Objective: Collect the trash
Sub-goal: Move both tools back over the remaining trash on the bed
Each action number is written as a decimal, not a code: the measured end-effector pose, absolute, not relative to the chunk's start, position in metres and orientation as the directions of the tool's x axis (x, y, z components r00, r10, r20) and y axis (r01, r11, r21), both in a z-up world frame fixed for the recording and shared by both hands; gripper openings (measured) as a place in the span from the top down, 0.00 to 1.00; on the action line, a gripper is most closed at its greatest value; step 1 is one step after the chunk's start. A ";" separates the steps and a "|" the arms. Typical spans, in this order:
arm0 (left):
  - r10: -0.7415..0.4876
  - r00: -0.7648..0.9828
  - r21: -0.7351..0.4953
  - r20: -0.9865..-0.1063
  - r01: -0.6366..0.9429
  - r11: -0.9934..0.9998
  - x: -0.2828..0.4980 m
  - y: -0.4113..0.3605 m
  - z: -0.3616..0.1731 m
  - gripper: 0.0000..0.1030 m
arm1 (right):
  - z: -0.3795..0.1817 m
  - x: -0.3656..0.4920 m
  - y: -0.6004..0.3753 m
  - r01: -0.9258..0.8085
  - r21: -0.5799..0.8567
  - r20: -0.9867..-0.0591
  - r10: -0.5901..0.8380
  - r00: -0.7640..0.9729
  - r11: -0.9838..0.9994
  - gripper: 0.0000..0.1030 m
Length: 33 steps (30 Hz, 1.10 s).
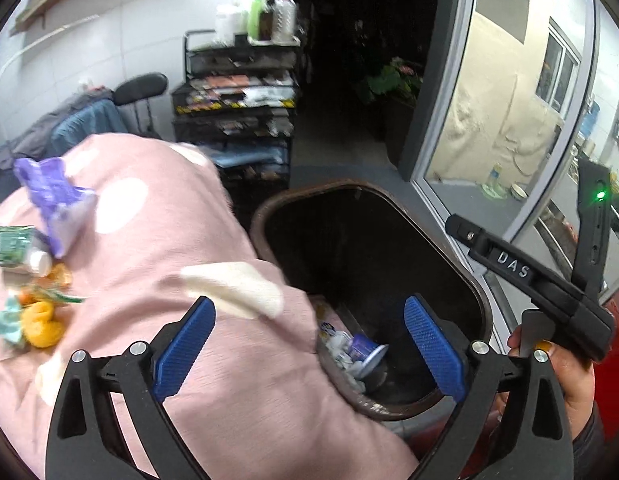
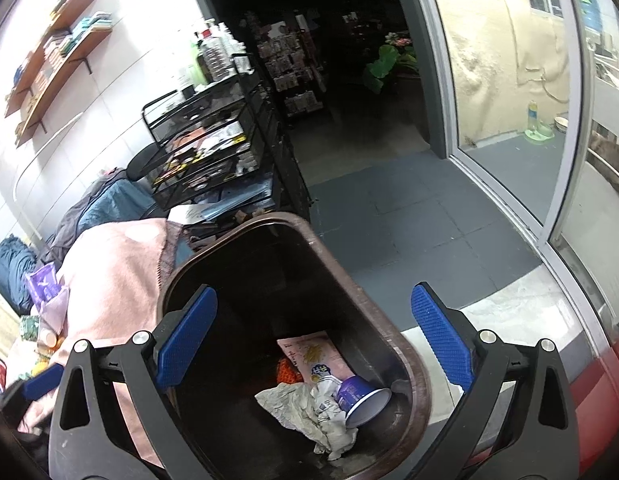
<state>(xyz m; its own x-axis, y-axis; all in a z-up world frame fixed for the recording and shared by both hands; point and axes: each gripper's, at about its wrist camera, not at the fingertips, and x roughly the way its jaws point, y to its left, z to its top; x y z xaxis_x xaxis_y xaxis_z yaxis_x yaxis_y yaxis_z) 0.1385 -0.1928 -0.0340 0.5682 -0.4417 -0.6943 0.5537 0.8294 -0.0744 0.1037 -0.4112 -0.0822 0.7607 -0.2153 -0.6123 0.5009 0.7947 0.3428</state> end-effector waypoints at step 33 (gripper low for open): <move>-0.134 0.694 -0.117 -0.707 0.072 0.991 0.134 0.045 -0.035 0.06 | -0.042 0.158 -0.219 -0.062 0.298 -0.579 0.232 0.782 0.953 0.05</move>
<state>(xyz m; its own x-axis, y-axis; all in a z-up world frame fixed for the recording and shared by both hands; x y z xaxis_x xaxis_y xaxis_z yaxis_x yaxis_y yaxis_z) 0.1341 0.0451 -0.0354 0.6940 -0.1340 -0.7074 0.0724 0.9905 -0.1167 0.1583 -0.2192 -0.0420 0.7820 0.2318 -0.5786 -0.0621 0.9526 0.2977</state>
